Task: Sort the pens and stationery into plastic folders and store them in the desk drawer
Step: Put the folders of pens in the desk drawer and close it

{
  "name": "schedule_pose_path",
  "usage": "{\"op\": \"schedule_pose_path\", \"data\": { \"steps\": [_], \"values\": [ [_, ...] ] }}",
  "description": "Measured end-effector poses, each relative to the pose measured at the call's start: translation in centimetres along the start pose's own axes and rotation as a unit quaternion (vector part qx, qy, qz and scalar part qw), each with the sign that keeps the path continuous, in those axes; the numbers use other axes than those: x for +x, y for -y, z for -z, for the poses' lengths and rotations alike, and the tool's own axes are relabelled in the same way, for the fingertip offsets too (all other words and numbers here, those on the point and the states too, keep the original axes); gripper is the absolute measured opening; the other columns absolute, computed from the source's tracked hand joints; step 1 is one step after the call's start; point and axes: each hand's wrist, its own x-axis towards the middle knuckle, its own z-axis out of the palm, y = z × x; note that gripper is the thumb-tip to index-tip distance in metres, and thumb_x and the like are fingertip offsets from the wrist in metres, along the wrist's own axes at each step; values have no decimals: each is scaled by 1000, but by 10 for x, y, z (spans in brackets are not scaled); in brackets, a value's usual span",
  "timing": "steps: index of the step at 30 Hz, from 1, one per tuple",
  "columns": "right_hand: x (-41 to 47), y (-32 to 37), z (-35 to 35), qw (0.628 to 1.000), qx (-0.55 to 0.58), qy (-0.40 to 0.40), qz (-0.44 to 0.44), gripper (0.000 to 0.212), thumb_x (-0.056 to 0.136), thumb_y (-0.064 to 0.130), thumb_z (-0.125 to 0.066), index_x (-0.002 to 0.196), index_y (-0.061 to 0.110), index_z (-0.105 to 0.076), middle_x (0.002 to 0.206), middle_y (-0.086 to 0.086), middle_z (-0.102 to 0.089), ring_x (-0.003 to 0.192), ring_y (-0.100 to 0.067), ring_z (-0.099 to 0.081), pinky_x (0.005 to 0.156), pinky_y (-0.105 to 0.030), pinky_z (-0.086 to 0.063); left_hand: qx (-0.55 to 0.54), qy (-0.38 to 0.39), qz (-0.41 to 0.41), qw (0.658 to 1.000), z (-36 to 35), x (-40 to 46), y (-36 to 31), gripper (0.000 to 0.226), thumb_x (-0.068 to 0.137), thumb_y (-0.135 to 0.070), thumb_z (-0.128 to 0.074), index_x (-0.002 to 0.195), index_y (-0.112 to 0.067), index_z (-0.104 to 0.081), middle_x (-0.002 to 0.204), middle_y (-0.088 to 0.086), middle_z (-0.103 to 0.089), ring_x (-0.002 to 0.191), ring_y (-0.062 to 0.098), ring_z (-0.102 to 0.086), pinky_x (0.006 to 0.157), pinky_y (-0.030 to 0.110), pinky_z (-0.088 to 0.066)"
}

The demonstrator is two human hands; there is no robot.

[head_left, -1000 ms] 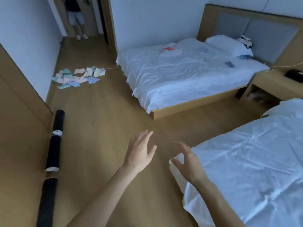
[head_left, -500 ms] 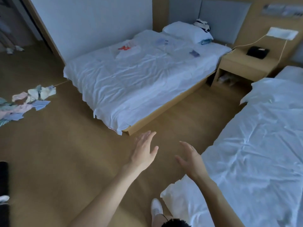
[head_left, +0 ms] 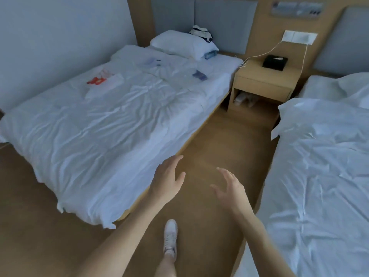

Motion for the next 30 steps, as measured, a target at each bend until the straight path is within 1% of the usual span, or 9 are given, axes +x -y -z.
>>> {"op": "schedule_pose_path", "data": {
  "steps": [4, 8, 9, 14, 17, 20, 24, 26, 30],
  "values": [
    [102, 18, 2, 999, 7, -24, -24, 57, 90, 22, -63, 142, 20, -39, 145, 3, -40, 134, -12, -38, 98, -11, -23, -17, 17, -40, 999, 4, 119, 19, 48, 95, -21, -51, 141, -17, -39, 145, -6, -40, 134, 11, -36, 111, 26, -25],
    [194, 41, 24, 998, -5, -50, -47, 56, 91, 22, -61, 142, 22, -37, 147, 5, -38, 136, -10, -34, 97, -10, -21, -44, 30, -59, 997, 16, 230, 28, 47, 96, -19, -51, 141, -18, -39, 143, -9, -41, 131, 9, -39, 100, 11, -22],
    [215, 42, 30, 997, -5, -59, -54, 57, 91, 23, -61, 143, 23, -37, 147, 5, -37, 136, -10, -33, 97, -11, -21, -45, 38, -67, 996, 14, 257, 30, 47, 96, -19, -51, 141, -18, -39, 143, -8, -41, 131, 10, -39, 99, 11, -22],
    [298, 14, 58, 988, -7, -93, -121, 57, 91, 23, -61, 143, 22, -37, 146, 5, -39, 136, -10, -33, 99, -11, -20, -54, 95, -91, 990, -22, 376, 24, 48, 96, -20, -50, 142, -18, -38, 146, -5, -38, 134, 12, -37, 109, 25, -27],
    [357, -9, 74, 985, -3, -85, -152, 57, 92, 24, -60, 143, 21, -36, 146, 5, -39, 136, -10, -34, 100, -13, -23, -63, 123, -105, 985, -54, 442, 11, 49, 96, -21, -50, 143, -19, -37, 148, -5, -37, 136, 10, -34, 111, 26, -26],
    [438, -31, 93, 986, 2, -77, -145, 56, 92, 24, -60, 143, 21, -36, 146, 4, -39, 136, -11, -33, 101, -14, -23, -62, 131, -107, 984, -82, 516, 1, 49, 96, -22, -50, 144, -20, -36, 148, -6, -35, 136, 9, -33, 111, 25, -25],
    [558, -40, 131, 990, 8, -54, -129, 56, 92, 24, -59, 143, 22, -36, 145, 4, -40, 135, -12, -35, 104, -19, -28, -56, 115, -60, 990, -93, 618, -4, 49, 97, -21, -50, 143, -20, -35, 147, -8, -36, 134, 7, -34, 101, 12, -22],
    [616, -35, 150, 994, 3, -32, -108, 55, 93, 24, -59, 143, 23, -36, 145, 5, -40, 134, -12, -37, 104, -21, -30, -59, 96, -33, 993, -92, 665, -5, 49, 97, -23, -50, 143, -22, -35, 146, -10, -37, 133, 6, -36, 99, 13, -25],
    [724, -26, 171, 997, -6, -1, -72, 54, 93, 22, -58, 143, 23, -36, 145, 4, -40, 134, -11, -36, 99, -17, -28, -79, 52, 31, 995, -90, 741, 1, 47, 96, -21, -51, 141, -24, -38, 138, -7, -44, 125, 9, -43, 92, 17, -33]
  ]
}}
